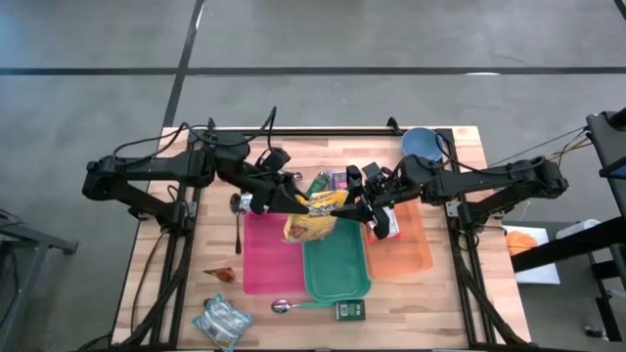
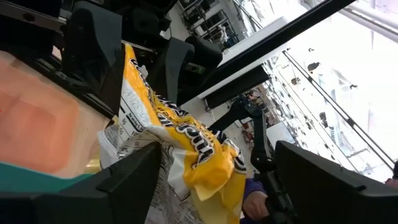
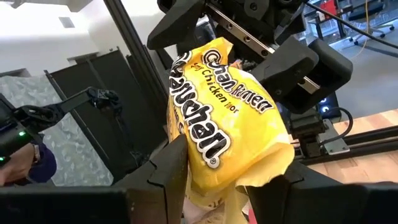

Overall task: Pick & Place Food Item
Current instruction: Put the yellow noodle pack into the orange bin, then put the orange seasoning pack into the green bin

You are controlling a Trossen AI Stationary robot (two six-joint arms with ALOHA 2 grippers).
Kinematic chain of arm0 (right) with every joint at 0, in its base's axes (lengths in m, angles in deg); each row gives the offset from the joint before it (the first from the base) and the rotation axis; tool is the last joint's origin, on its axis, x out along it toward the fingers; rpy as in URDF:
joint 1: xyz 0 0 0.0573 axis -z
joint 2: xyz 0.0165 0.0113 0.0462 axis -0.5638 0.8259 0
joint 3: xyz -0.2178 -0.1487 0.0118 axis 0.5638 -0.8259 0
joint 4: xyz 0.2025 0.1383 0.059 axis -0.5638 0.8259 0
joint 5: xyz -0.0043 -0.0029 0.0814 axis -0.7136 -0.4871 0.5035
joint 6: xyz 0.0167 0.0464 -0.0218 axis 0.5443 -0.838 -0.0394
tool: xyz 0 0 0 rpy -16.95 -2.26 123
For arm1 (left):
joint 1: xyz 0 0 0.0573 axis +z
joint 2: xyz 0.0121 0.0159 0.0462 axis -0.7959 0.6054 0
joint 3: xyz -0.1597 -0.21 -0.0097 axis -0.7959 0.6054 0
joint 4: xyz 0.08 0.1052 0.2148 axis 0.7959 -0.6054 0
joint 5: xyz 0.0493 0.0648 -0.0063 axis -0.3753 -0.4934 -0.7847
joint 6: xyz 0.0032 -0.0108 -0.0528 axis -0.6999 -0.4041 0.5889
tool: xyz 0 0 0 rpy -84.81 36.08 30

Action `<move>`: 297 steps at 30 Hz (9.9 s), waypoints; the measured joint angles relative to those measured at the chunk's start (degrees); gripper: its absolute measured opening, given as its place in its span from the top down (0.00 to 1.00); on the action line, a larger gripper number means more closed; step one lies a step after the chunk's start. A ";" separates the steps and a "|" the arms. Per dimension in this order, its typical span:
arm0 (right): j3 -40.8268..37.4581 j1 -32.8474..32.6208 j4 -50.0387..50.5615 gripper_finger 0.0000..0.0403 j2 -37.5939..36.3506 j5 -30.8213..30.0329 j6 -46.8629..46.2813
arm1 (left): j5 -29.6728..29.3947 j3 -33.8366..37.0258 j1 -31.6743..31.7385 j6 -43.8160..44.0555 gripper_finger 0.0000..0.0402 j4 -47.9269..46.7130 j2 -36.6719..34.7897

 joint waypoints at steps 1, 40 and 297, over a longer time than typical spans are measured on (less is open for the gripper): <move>0.00 0.00 0.00 0.67 0.00 0.00 -0.26 | 0.00 0.00 0.00 0.00 0.21 -0.01 0.00; -0.11 -1.53 0.24 0.97 0.00 -1.75 -3.43 | -1.55 -0.07 1.79 -0.02 0.54 1.72 -3.92; 4.44 -14.14 70.40 0.97 4.39 -24.45 -6.38 | -19.78 0.42 5.20 -11.36 0.54 -60.83 -5.82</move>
